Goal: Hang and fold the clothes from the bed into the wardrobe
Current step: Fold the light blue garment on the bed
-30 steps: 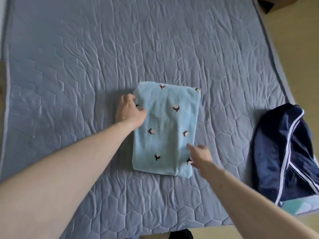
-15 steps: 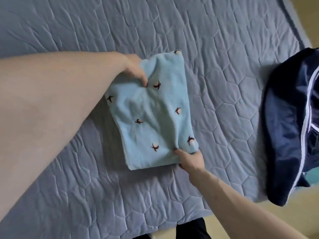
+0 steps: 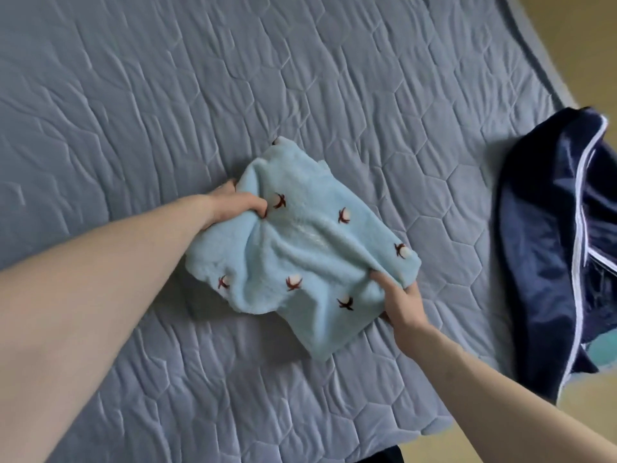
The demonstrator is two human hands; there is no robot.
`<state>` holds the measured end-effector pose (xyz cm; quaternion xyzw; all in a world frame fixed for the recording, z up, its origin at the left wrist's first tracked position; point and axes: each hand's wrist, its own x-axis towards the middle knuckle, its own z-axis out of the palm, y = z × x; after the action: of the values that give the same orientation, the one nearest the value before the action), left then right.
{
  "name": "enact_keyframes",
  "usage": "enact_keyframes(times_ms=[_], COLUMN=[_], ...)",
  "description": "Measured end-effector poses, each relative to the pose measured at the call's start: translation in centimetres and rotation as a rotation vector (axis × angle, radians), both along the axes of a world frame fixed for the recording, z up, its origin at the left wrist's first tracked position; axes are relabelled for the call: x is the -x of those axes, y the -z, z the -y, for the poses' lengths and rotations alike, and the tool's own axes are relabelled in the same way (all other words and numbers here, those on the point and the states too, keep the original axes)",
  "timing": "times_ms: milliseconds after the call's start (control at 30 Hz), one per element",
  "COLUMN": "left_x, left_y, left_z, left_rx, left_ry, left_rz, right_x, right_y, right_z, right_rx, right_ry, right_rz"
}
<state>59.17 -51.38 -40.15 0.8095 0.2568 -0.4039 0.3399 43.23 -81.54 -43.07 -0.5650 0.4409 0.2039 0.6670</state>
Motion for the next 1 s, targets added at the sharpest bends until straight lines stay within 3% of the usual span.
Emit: enact_keyframes(times_ms=[100,233,333,500,600,767,1000], left_x=[-0.1,1.0,3.1,9.5,13.4,19.1,25.3], left_y=[0.6,-1.1,-2.6,-4.0,-5.3,-11.2,-25.8], left_z=[0.3,0.4,1.2,2.2,2.0,1.0,1.1], left_rx=[0.023,0.101,0.164,0.241,0.289,0.271,0.331], left_ry=[-0.012,0.045,0.040,-0.253,-0.411,-0.580,-0.763], left_rz=[-0.011,-0.206,-0.306,-0.271,-0.232,-0.138,-0.014], right_x=[0.1,0.6,0.7,1.5,2.0,2.4,1.1], right_y=[0.9,1.3,0.5,-2.7,-4.8,-10.2,-23.5], right_z=[0.0,0.7,1.1,2.3,3.8,4.3,3.6], right_rx=[-0.018,0.049,0.075,0.127,0.121,0.051,0.051], right_ry=[-0.048,-0.130,-0.080,0.058,0.034,-0.154,-0.423], right_rz=[0.043,-0.037,-0.093,-0.150,-0.162,-0.143,-0.017])
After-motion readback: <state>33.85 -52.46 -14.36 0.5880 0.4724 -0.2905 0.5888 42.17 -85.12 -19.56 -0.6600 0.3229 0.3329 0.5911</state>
